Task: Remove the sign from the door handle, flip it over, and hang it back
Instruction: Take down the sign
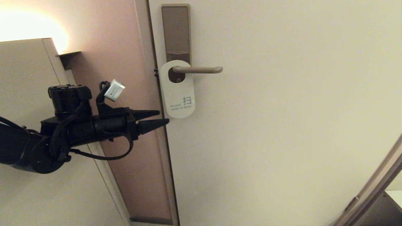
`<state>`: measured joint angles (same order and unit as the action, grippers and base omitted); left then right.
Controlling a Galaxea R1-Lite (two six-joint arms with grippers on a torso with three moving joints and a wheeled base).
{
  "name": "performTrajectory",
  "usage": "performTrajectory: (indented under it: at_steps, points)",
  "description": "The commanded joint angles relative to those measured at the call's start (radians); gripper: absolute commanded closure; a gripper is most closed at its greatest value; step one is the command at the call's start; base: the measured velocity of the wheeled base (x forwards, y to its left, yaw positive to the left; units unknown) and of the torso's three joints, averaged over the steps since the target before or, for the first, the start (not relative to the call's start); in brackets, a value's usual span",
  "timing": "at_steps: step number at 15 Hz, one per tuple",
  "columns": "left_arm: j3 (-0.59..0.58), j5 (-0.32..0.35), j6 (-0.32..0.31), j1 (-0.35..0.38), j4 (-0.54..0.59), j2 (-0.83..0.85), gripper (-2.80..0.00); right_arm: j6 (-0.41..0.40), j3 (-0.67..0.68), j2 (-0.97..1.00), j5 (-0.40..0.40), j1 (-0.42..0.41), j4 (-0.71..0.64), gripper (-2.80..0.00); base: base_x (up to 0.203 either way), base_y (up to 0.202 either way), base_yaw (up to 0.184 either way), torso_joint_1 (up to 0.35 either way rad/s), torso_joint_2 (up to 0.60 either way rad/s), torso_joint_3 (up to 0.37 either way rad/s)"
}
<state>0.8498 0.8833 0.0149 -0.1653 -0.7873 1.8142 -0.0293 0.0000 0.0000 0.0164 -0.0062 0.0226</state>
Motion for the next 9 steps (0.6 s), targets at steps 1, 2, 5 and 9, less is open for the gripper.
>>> performTrajectory:
  at_steps: [1,2,5,9]
  points:
    - [0.014,0.006,0.000,-0.001,-0.010,0.028,-2.80,0.000,0.000,0.000,0.000,0.000,0.000,0.00,0.000,0.000,0.000,0.000,0.00,0.000]
    - [0.023,0.008,0.001,-0.007,-0.010,0.034,-2.80,0.000,0.000,0.000,0.000,0.000,0.000,0.00,0.000,0.000,0.000,0.000,0.00,0.000]
    - [0.050,0.008,0.002,-0.027,-0.010,0.055,-2.80,0.000,0.000,0.002,0.000,0.000,0.000,0.00,0.000,0.000,0.000,0.000,0.00,0.000]
    - [0.103,0.009,0.005,-0.039,-0.009,0.084,-2.80,-0.001,0.000,0.002,0.000,0.000,0.000,0.00,0.000,0.000,0.000,0.000,0.00,0.000]
